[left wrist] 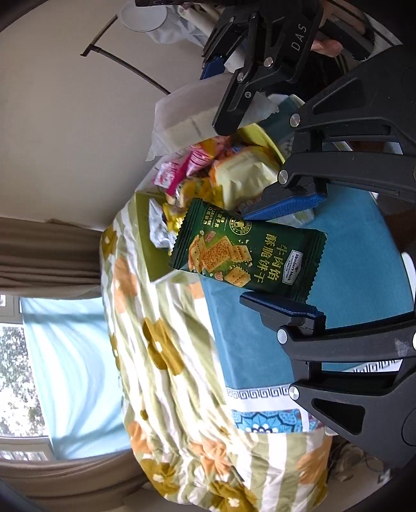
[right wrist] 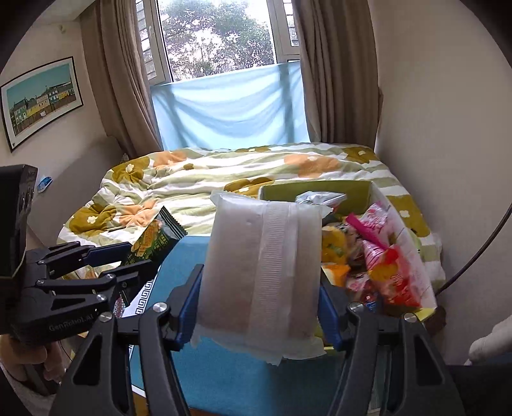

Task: Organize snacks
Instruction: 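Lift both held items and carry them over the cardboard box, then open both tools to drop the cracker packet and white pack into the box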

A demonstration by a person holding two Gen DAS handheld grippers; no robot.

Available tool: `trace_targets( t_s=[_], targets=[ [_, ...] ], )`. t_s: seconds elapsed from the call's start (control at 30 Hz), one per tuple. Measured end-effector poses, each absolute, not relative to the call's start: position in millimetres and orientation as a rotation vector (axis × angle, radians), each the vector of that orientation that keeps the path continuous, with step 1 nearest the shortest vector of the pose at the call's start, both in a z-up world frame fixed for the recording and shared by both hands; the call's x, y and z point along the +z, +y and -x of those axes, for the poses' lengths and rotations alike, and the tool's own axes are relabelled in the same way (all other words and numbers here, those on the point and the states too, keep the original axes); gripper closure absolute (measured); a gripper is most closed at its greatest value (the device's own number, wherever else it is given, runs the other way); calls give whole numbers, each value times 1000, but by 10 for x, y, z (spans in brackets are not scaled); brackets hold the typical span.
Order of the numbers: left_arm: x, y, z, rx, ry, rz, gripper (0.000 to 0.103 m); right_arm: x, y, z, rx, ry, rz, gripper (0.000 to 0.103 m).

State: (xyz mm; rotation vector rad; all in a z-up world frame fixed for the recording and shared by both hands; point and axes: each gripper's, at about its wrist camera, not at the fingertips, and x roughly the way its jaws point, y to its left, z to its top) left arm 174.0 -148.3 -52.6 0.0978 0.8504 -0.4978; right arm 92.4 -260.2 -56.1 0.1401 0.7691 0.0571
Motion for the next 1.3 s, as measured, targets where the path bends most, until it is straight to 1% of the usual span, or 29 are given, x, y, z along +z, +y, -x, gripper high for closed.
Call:
trace_targets(
  t_s=[0.1, 0.23, 0.43, 0.57, 0.63, 0.67, 0.7, 0.73, 0.77, 1.0, 1.3],
  targets=[
    [-468, -1883, -1774, -498, 850, -66, 61, -496, -2980, -923, 55, 760, -136, 44],
    [-522, -2404, -1841, -500, 872, -31, 61, -487, -3441, -934, 58, 758, -143, 44],
    [-802, -3073, -1975, -469, 948, 0, 61, -513, -3978, -983, 84, 779, -138, 44],
    [-1030, -3361, -2038, -459, 1008, 17, 61, -563, -4230, -1047, 105, 794, -148, 44],
    [-1101, -3478, -2040, -463, 1011, 3, 56, -601, -4313, -1072, 115, 801, -157, 44],
    [-1134, -3517, -2034, -446, 1017, -19, 39, -619, -4345, -1095, 121, 805, -163, 44],
    [-1162, -3538, -2025, -420, 1021, -43, 15, -639, -4376, -1110, 126, 809, -168, 44],
    [-1170, -3522, -2018, -392, 1012, -59, 5, -659, -4409, -1122, 132, 814, -172, 44],
    [-1158, -3485, -1987, -375, 996, -59, 0, -675, -4423, -1136, 138, 819, -175, 44],
    [-1038, -3005, -1908, -291, 990, -21, 0, -784, -4432, -1255, 192, 836, -185, 44],
    [-908, -2510, -1835, -143, 953, 7, 0, -774, -4135, -1451, 291, 835, -158, 44]
  ],
)
